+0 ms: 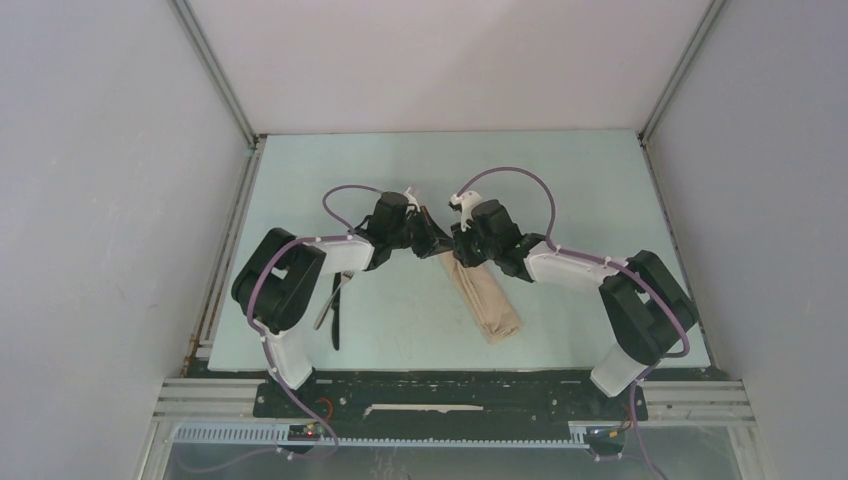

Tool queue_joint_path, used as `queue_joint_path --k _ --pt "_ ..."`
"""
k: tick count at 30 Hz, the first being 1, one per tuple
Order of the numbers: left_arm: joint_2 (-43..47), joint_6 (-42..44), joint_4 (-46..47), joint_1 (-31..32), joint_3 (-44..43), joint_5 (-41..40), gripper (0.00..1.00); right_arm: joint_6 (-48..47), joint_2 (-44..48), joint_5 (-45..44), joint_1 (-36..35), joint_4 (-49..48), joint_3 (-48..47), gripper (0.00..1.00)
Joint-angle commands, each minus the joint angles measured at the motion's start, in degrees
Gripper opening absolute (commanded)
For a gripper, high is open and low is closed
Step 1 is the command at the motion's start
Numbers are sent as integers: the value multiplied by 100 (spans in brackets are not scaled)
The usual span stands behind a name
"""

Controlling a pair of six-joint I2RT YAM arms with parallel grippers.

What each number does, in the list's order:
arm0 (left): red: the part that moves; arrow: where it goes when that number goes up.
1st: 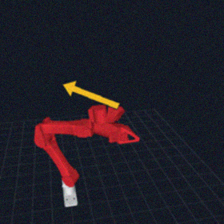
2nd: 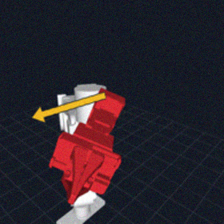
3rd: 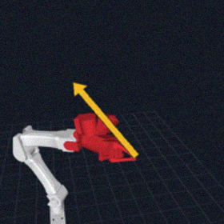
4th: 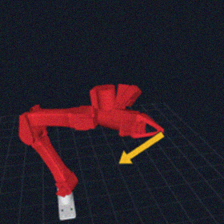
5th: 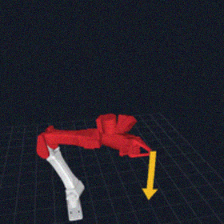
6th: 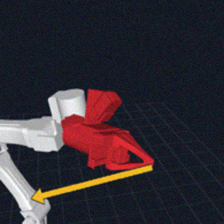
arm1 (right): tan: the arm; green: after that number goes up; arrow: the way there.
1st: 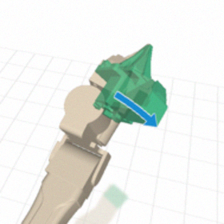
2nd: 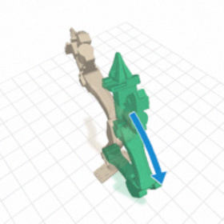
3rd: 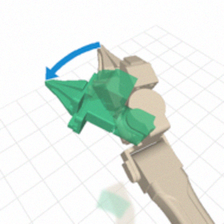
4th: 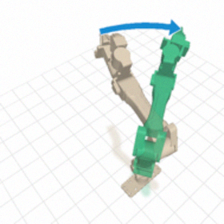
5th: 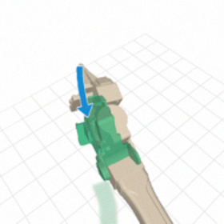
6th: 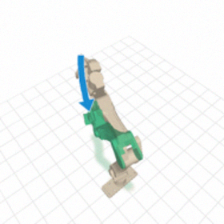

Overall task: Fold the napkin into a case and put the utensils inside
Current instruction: Grasp the top corner of the smaller rectangle folded napkin from the folded napkin.

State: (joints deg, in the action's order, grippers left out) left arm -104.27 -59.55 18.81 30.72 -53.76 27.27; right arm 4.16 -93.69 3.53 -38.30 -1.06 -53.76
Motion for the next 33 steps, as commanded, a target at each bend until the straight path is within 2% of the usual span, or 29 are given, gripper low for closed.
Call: queue_joint_path --k 1,5,9,10,13,18,26,27,28,31,33 --pt "127 -30 214 -40 23 95 0 -25 87 -107 -94 60 -195 34" --pt "131 -30 214 -49 21 97 0 -3 116 -94 -111 73 -194 33" --pt "126 -23 217 -53 10 109 0 13 75 -31 -108 62 -196 25" --pt "126 -15 209 -57 16 101 0 14 66 -21 -108 62 -195 25" --pt "113 -13 203 -66 17 115 0 57 85 -32 -109 79 -194 34" --pt "82 -13 205 -66 6 115 0 61 114 -2 -109 74 -196 35" --pt "127 75 162 -66 26 50 0 74 52 93 -107 60 -196 5" --pt "126 106 157 -68 31 53 3 69 51 104 -111 77 -193 0" --pt "149 144 154 -66 43 28 9 77 51 85 -113 79 -196 0" --pt "410 337 106 -60 210 -248 40 136 75 86 -93 354 -196 0" --pt "705 623 -265 -43 306 -627 51 200 71 124 -77 414 -196 0"
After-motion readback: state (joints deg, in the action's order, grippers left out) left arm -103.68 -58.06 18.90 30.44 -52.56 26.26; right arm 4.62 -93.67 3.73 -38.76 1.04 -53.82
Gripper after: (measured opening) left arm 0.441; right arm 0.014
